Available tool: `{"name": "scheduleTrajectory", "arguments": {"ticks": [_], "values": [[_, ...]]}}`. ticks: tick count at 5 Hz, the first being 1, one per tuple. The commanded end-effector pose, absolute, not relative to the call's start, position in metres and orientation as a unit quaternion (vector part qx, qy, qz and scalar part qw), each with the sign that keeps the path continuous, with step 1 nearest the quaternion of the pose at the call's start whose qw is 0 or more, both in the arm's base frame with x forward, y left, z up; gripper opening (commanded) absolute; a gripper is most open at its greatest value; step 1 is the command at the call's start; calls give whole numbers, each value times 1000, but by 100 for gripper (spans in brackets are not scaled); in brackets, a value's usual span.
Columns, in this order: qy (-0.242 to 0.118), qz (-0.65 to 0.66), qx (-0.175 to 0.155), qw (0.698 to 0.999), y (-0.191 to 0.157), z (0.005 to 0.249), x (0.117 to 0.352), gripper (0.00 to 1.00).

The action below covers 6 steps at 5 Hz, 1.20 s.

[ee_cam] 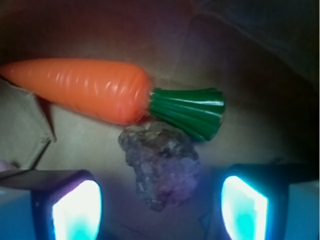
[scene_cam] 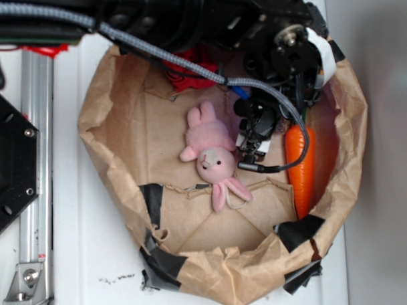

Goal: Grab the rock.

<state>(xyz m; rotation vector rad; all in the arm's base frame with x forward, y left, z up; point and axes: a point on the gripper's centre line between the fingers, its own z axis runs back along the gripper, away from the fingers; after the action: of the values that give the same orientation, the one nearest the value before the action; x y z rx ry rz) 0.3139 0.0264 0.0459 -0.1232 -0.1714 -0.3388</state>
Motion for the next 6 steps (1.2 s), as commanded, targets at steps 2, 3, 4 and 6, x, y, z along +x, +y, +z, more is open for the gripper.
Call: {"name": "scheduleTrajectory", "arguments": {"ticks": [2,3,4,6], "values": [[-104,-185,-68,975,24,56,330,100],[-101,-178,-63,977,24,36,340,100],[-102,-175,-70,977,24,33,339,0],[-102,-160,-54,980,19,76,321,0]]}}
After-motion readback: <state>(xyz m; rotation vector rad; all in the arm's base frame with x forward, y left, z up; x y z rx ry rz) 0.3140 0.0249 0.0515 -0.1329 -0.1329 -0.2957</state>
